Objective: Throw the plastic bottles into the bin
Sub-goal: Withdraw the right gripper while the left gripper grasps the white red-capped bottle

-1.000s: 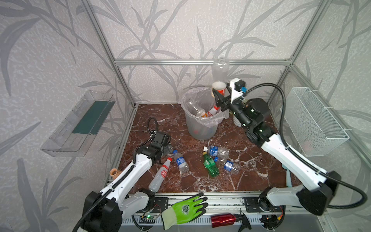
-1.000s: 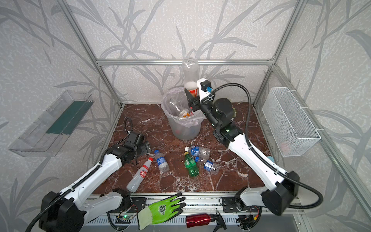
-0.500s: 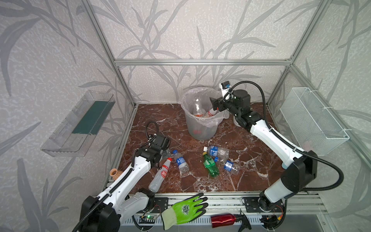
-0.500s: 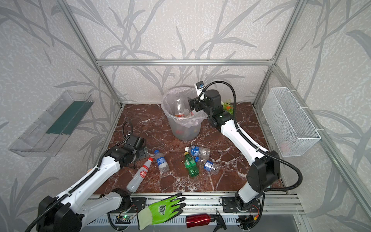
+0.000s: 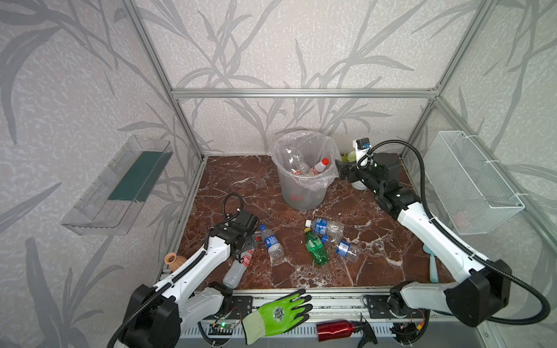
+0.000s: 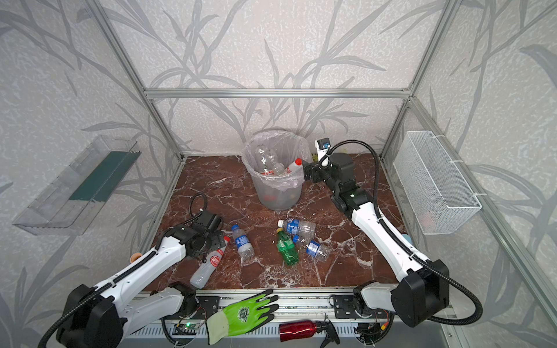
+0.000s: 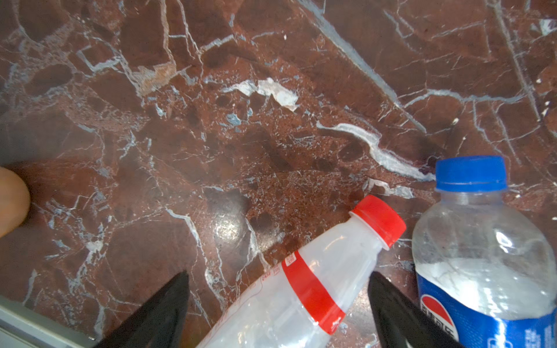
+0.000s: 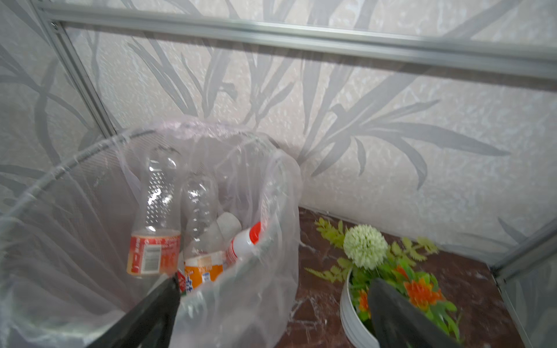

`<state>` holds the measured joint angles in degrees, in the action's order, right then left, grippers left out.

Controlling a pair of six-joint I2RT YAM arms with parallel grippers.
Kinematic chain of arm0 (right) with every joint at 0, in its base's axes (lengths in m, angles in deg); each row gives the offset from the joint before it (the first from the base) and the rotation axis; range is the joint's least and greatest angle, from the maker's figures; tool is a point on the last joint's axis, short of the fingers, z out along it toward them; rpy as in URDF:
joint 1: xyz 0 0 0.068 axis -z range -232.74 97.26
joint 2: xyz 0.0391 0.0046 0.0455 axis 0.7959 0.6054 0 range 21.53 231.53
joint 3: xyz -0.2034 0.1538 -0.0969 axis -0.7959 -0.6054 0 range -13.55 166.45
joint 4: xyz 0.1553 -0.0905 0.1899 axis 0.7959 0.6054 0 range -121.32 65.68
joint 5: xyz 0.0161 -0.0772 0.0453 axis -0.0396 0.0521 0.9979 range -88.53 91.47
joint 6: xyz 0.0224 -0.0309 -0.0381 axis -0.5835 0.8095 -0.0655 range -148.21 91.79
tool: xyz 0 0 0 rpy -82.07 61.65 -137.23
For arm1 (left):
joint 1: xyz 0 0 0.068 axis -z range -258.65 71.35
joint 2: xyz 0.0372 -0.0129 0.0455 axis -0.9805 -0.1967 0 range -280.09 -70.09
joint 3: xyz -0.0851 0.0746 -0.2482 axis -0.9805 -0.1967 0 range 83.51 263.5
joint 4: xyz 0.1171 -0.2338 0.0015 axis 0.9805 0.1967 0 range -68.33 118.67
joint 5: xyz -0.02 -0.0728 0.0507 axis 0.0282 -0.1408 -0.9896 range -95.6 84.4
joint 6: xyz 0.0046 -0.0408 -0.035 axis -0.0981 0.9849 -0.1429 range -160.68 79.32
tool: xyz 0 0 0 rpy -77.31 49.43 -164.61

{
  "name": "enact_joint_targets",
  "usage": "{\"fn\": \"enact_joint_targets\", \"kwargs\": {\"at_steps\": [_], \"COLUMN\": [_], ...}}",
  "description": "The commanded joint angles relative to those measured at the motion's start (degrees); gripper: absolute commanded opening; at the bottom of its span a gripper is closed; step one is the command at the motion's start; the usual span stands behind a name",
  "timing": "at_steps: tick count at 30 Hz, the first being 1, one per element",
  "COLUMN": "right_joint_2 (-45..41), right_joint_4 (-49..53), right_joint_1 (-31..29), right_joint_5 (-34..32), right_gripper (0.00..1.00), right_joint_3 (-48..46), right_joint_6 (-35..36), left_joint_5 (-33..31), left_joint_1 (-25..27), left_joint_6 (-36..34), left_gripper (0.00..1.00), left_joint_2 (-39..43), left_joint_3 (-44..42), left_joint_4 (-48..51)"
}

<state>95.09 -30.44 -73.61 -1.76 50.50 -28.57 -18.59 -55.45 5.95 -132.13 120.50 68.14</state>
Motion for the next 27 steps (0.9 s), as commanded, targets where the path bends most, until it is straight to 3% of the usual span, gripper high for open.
{"fn": "enact_joint_targets", "kwargs": {"at_steps": [1,12,27], "right_joint_2": [-4.7,-11.8,-13.2], "right_joint_4": [0.5,4.1,4.7], "right_joint_1": [2.4,8.2,9.1], "right_joint_5": [-1.2,-1.6,-1.4], "right_gripper": [0.97,0.97,0.97], "right_joint_3": [-3.9,-14.2,-16.2], "right_joint_6": [-4.0,-8.6,-10.6], "left_joint_5": [2.0,6.7,9.4], "left_joint_1": [0.2,0.5,2.7], "left_joint_6": [0.0,-1.4,-1.0], "left_gripper": [0.89,0.83,0.8], "left_joint_2": [-0.9,-2.1,-7.7], "left_joint_3": [-0.9,-2.5,-4.8], "left_joint_4": [-0.3,-0.8,-4.6]}}
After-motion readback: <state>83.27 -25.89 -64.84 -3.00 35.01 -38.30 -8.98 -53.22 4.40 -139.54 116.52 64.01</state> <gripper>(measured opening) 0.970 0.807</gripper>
